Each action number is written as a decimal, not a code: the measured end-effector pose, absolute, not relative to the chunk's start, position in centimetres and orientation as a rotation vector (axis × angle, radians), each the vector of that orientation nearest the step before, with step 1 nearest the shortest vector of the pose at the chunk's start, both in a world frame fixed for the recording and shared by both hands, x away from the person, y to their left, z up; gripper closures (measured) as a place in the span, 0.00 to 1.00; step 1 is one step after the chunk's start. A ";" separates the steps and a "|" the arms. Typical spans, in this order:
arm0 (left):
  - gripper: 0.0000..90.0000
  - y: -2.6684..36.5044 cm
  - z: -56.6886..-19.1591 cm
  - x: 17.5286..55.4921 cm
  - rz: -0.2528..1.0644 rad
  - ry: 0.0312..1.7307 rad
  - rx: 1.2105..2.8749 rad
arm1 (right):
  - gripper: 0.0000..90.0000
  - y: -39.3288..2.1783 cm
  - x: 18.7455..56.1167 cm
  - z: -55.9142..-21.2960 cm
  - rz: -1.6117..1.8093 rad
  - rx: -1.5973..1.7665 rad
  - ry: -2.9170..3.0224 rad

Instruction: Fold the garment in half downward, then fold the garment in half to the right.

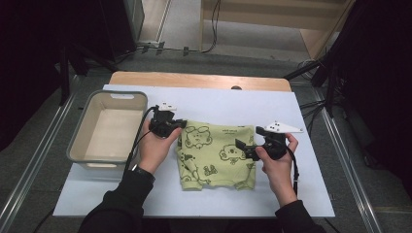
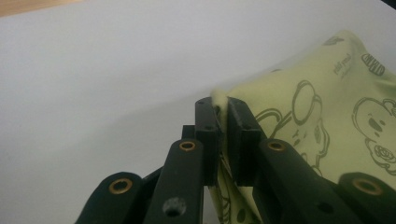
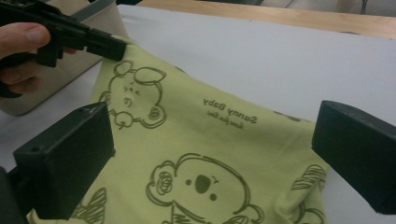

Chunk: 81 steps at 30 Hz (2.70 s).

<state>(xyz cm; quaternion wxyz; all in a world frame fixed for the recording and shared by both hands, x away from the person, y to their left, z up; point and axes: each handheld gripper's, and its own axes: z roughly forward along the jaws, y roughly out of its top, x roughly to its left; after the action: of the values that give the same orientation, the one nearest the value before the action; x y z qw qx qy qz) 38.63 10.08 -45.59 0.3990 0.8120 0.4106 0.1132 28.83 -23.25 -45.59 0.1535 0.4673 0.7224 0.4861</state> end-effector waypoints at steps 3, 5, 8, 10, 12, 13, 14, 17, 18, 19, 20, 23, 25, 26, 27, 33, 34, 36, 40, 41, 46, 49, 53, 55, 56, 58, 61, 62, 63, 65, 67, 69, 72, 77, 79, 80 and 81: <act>0.93 10.1 -45.6 38.6 0.287 1.036 2.057 | 0.00 -22.7 28.3 -45.6 1.406 1.328 2.077; 0.93 10.1 -45.6 38.6 0.286 1.037 2.056 | 0.00 -22.3 28.0 -45.6 1.406 1.316 2.084; 0.93 10.1 -45.6 38.6 0.286 1.035 2.057 | 0.00 -21.7 27.5 -45.7 1.411 1.304 2.097; 0.93 10.0 -45.6 38.6 0.286 1.036 2.054 | 0.00 -21.3 27.2 -45.8 1.408 1.303 2.105; 0.93 10.0 -45.6 38.6 0.285 1.037 2.050 | 0.00 -21.0 26.9 -46.0 1.415 1.294 2.113; 0.93 10.0 -45.6 38.6 0.283 1.037 2.050 | 0.00 -20.7 26.7 -46.1 1.417 1.289 2.115; 0.93 10.0 -45.6 38.6 0.283 1.037 2.049 | 0.00 -20.5 26.5 -46.1 1.413 1.291 2.116; 0.93 10.1 -45.6 38.6 0.284 1.033 2.055 | 0.00 -19.8 26.0 -46.3 1.411 1.278 2.129; 0.93 10.1 -45.6 38.6 0.283 1.032 2.055 | 0.00 -19.6 25.9 -46.3 1.413 1.272 2.134; 0.93 10.1 -45.6 38.6 0.282 1.034 2.052 | 0.00 -19.2 25.7 -46.3 1.411 1.264 2.141; 0.93 10.1 -45.5 38.6 0.284 1.032 2.051 | 0.00 -19.0 25.5 -46.4 1.414 1.261 2.146; 0.93 10.1 -45.5 38.6 0.286 1.032 2.051 | 0.00 -18.2 25.1 -46.6 1.422 1.249 2.159; 0.93 10.1 -45.5 38.6 0.286 1.032 2.051 | 0.00 -17.9 24.9 -46.7 1.425 1.244 2.167; 0.93 10.1 -45.5 38.5 0.286 1.031 2.052 | 0.00 -17.7 24.8 -46.7 1.429 1.241 2.170; 0.93 10.0 -45.5 38.5 0.286 1.031 2.052 | 0.00 -17.4 24.6 -46.8 1.430 1.235 2.175; 0.93 10.1 -45.5 38.6 0.282 1.029 2.052 | 0.00 -16.5 23.9 -47.6 1.440 1.225 2.202; 0.93 10.1 -45.5 38.6 0.284 1.029 2.052 | 0.00 -16.3 23.7 -47.7 1.442 1.225 2.206; 0.93 10.0 -45.5 38.6 0.283 1.029 2.052 | 0.00 -15.9 23.4 -47.9 1.442 1.215 2.220; 0.93 10.0 -45.5 38.5 0.284 1.030 2.052 | 0.00 -15.3 23.0 -48.0 1.439 1.196 2.236; 0.93 10.0 -45.5 38.5 0.284 1.030 2.053 | 0.00 -15.1 22.9 -48.1 1.443 1.196 2.239; 0.93 10.0 -45.5 38.6 0.281 1.030 2.051 | 0.00 -14.5 22.6 -48.3 1.449 1.190 2.247; 0.93 10.0 -45.4 38.6 0.282 1.030 2.052 | 0.00 -14.2 22.3 -48.4 1.464 1.186 2.252; 0.93 10.0 -45.4 38.5 0.285 1.033 2.050 | 0.00 -13.5 21.9 -48.5 1.475 1.166 2.264; 0.93 10.0 -45.4 38.5 0.286 1.032 2.051 | 0.00 -13.0 21.7 -48.6 1.474 1.157 2.277; 0.93 9.9 -45.4 38.5 0.286 1.032 2.052 | 0.00 -12.7 21.6 -48.6 1.476 1.151 2.285; 0.93 9.9 -45.4 38.5 0.285 1.031 2.051 | 0.07 -12.2 21.4 -48.8 1.485 1.130 2.298; 0.93 9.9 -45.4 38.6 0.283 1.032 2.050 | 0.19 -11.3 21.2 -49.0 1.471 1.127 2.300; 0.93 9.9 -45.4 38.6 0.283 1.033 2.049 | 0.23 -11.1 21.1 -49.1 1.469 1.124 2.304; 0.93 9.9 -45.4 38.6 0.283 1.033 2.049 | 0.27 -10.7 21.1 -49.2 1.457 1.127 2.309; 0.93 9.9 -45.5 38.7 0.284 1.034 2.050 | 0.29 -10.2 21.0 -49.4 1.423 1.120 2.319; 0.93 9.9 -45.5 38.7 0.285 1.037 2.053 | 0.31 -9.6 21.0 -49.7 1.395 1.119 2.327; 0.93 9.9 -45.6 38.7 0.285 1.040 2.051 | 0.31 -9.0 21.0 -49.9 1.380 1.121 2.337; 0.93 9.8 -45.6 38.7 0.285 1.042 2.053 | 0.29 -8.1 21.2 -50.3 1.337 1.113 2.332; 0.93 9.8 -45.7 38.8 0.289 1.049 2.057 | 0.26 -6.9 21.3 -51.2 1.250 1.132 2.347; 0.93 9.8 -45.8 38.9 0.290 1.054 2.057 | 0.25 -6.2 21.2 -51.5 1.176 1.107 2.360; 0.93 9.8 -45.9 38.9 0.290 1.058 2.053 | 0.25 -6.1 21.2 -51.5 1.158 1.114 2.363; 0.93 9.8 -45.9 38.9 0.292 1.061 2.054 | 0.25 -6.0 21.2 -51.6 1.147 1.119 2.369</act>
<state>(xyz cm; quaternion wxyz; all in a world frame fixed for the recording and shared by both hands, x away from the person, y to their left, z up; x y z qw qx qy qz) 38.94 9.79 -45.89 0.3946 0.8099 0.4184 0.1150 21.18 -6.04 -51.56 0.1404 0.3874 0.8201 0.3970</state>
